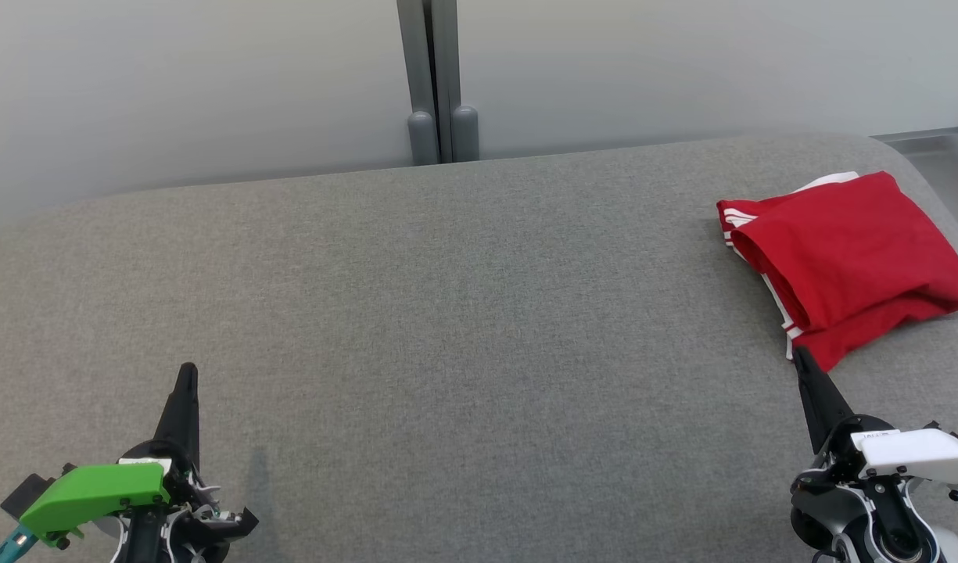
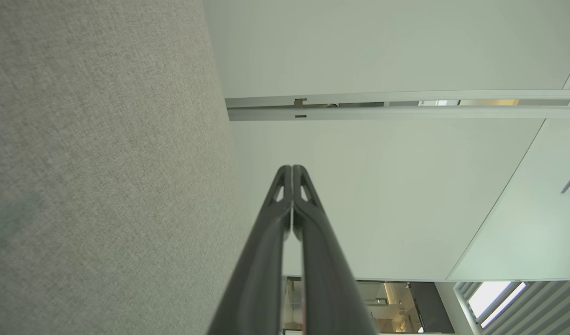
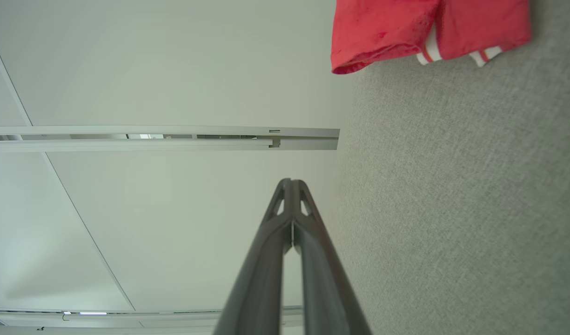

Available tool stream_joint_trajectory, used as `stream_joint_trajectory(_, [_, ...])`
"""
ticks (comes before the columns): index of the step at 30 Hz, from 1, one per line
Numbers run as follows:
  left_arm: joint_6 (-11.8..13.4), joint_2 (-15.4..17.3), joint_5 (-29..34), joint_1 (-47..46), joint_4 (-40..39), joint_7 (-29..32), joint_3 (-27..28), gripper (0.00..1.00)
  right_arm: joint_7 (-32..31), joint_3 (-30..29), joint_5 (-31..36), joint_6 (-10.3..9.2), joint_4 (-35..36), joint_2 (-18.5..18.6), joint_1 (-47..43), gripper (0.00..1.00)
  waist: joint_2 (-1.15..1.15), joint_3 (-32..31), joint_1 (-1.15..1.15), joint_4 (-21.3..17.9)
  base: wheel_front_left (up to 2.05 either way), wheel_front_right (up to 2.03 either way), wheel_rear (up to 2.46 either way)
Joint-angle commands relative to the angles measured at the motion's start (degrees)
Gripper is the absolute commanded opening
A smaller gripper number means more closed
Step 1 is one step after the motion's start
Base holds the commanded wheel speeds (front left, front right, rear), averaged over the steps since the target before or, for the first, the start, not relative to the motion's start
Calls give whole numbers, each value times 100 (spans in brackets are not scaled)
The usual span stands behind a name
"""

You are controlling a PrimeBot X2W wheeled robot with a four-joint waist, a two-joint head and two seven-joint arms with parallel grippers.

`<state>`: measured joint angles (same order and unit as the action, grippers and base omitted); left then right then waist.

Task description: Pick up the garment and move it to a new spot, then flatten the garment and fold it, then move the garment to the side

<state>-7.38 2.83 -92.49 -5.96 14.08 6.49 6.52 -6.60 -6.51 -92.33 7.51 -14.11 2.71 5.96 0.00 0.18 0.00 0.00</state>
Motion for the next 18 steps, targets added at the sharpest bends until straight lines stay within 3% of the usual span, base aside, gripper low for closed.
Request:
stream_joint_trajectory(1, [-24,20,13,-58,-9,26,16,0,-8,-10,-18,-4,22,32,49,0,0,0,0,0,0,0,0])
stream_joint_trajectory(18, [-24,18,16,-59,-9,29,18,0,-8,-10,-18,-4,22,32,49,0,0,0,0,0,0,0,0])
